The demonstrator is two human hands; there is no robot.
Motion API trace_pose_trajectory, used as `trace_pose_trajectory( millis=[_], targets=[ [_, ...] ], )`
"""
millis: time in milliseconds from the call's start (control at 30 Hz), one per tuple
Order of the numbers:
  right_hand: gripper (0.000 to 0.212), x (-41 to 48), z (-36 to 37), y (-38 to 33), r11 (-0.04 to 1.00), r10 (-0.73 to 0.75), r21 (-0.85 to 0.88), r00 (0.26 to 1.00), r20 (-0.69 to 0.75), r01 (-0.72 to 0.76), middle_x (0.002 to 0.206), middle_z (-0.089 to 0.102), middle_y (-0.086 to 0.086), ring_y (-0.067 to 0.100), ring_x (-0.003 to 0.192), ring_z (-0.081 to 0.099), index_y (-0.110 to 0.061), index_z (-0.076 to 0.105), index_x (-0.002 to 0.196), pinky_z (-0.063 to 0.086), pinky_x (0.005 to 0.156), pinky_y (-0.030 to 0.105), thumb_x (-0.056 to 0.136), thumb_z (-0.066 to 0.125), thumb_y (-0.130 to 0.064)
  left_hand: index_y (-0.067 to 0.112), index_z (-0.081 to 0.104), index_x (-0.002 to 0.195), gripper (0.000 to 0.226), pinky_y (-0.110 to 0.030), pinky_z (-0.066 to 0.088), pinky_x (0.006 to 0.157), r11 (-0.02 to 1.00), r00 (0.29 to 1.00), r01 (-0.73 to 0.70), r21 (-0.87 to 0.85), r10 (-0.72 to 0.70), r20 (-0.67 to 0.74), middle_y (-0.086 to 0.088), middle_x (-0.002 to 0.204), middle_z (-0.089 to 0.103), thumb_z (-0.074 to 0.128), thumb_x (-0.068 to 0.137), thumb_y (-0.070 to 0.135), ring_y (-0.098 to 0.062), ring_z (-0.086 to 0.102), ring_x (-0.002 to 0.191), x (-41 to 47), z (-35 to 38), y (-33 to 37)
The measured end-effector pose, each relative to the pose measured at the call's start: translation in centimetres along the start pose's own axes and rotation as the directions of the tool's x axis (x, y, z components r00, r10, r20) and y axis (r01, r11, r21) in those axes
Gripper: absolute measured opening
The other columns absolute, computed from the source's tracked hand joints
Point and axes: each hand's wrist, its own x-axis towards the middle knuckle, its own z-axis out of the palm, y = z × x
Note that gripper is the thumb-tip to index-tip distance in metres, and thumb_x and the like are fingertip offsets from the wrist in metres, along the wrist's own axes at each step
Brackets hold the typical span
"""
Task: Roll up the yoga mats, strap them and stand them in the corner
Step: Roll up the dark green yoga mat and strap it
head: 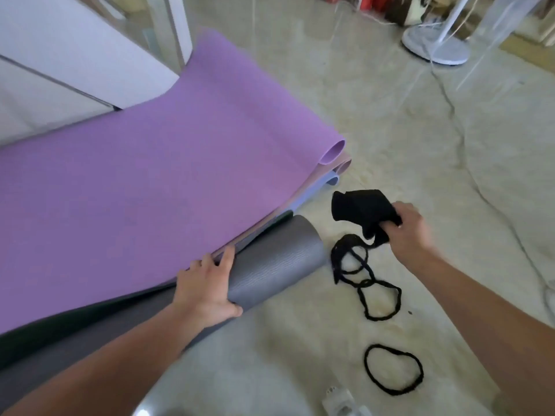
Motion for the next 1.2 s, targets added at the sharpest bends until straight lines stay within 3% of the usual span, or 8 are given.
trace_pose_trajectory(
  millis=[167, 267, 400, 500, 667, 867, 1033, 1200],
  targets=[
    [0.012, -2.0, 4.2, -13.7, 0.959, -0.271, 0.097, 0.961, 0.06, 0.265, 0.089, 0.059, 0.01, 0.03, 0.077, 0.056, -0.022, 0.06, 0.079, 0.045, 0.067, 0.037, 0.086, 0.052, -0.016, 0.026, 0.004, 0.155, 0.122, -0.044, 0.044, 0.089, 0.996, 0.993, 0.085, 0.02, -0.083, -0.078, -0.014, 0.13, 0.044, 0.079, 0.064, 0.06, -0.034, 0.051, 0.113, -2.3, -2.3, -5.8],
    [0.021, -5.0, 10.0, -22.0, 0.9, -0.434, 0.04, 0.887, 0.158, 0.433, 0.108, 0.057, 0.014, 0.033, 0.085, 0.055, -0.012, 0.066, 0.104, 0.038, 0.071, 0.034, 0.096, 0.049, -0.02, 0.024, -0.001, 0.158, 0.122, -0.049, 0.042, 0.093, 0.989, 0.988, 0.119, 0.086, -0.109, -0.106, -0.017, 0.132, 0.042, 0.075, 0.069, 0.058, -0.036, 0.049, 0.114, -3.5, -2.0, -10.3],
    [0.036, -13.7, 20.2, -28.8, 0.716, -0.575, -0.107, 0.67, 0.47, 0.69, 0.129, 0.043, 0.008, 0.035, 0.099, 0.06, -0.019, 0.053, 0.135, 0.049, 0.082, 0.042, 0.099, 0.05, -0.017, 0.02, 0.008, 0.156, 0.105, -0.051, 0.041, 0.096, 0.983, 0.981, 0.165, 0.086, -0.155, -0.117, -0.018, 0.134, 0.042, 0.065, 0.074, 0.054, -0.037, 0.047, 0.115, -4.7, 0.5, -15.1],
    [0.05, -17.8, 26.2, -29.8, 0.734, -0.453, -0.128, 0.622, 0.639, 0.667, 0.136, 0.036, 0.005, 0.028, 0.121, 0.044, -0.029, 0.041, 0.144, 0.047, 0.095, 0.04, 0.095, 0.047, -0.018, 0.017, 0.029, 0.15, 0.075, -0.046, 0.038, 0.098, 0.987, 0.975, 0.149, 0.06, -0.137, -0.177, -0.013, 0.139, 0.046, 0.049, 0.087, 0.052, -0.036, 0.045, 0.121, -4.8, 2.7, -16.5],
    [0.063, -16.7, 27.8, -29.4, 0.754, -0.435, -0.088, 0.596, 0.675, 0.651, 0.147, 0.035, -0.011, 0.023, 0.125, 0.036, -0.037, 0.035, 0.149, 0.043, 0.102, 0.041, 0.091, 0.042, -0.014, 0.021, 0.05, 0.135, 0.076, -0.04, 0.037, 0.095, 0.995, 0.948, 0.084, -0.06, -0.098, -0.304, -0.006, 0.127, 0.057, 0.059, 0.071, 0.06, -0.029, 0.05, 0.114, -4.7, 3.5, -18.8],
    [0.066, -17.4, 28.0, -29.9, 0.67, -0.365, -0.265, 0.619, 0.696, 0.693, 0.157, 0.021, -0.011, 0.026, 0.121, 0.037, -0.025, 0.031, 0.152, 0.045, 0.089, 0.036, 0.091, 0.044, -0.005, 0.013, 0.031, 0.142, 0.118, -0.048, 0.02, 0.117, 0.972, 0.937, 0.175, -0.155, -0.213, -0.278, -0.005, 0.138, 0.046, 0.067, 0.055, 0.083, -0.025, 0.043, 0.13, -7.5, 5.0, -22.0],
    [0.058, -19.9, 29.7, -30.9, 0.35, -0.341, -0.514, 0.618, 0.709, 0.783, 0.161, 0.007, 0.022, 0.038, 0.124, 0.039, 0.0, 0.012, 0.155, 0.046, 0.087, 0.042, 0.101, 0.033, -0.01, 0.026, -0.031, 0.149, 0.144, -0.048, 0.037, 0.104, 0.993, 0.961, 0.112, -0.024, -0.115, -0.252, -0.024, 0.153, 0.029, 0.071, 0.062, 0.077, -0.038, 0.045, 0.127, -8.7, 5.2, -23.5],
    [0.058, -20.5, 28.6, -31.6, 0.299, -0.328, -0.5, 0.579, 0.746, 0.813, 0.158, 0.013, 0.023, 0.037, 0.122, 0.04, 0.0, 0.013, 0.154, 0.046, 0.089, 0.043, 0.102, 0.035, -0.01, 0.03, -0.015, 0.156, 0.13, -0.046, 0.042, 0.095, 0.998, 0.977, 0.07, 0.01, -0.066, -0.202, -0.02, 0.143, 0.04, 0.067, 0.067, 0.076, -0.036, 0.049, 0.117, -8.1, 5.2, -23.4]
  ],
)
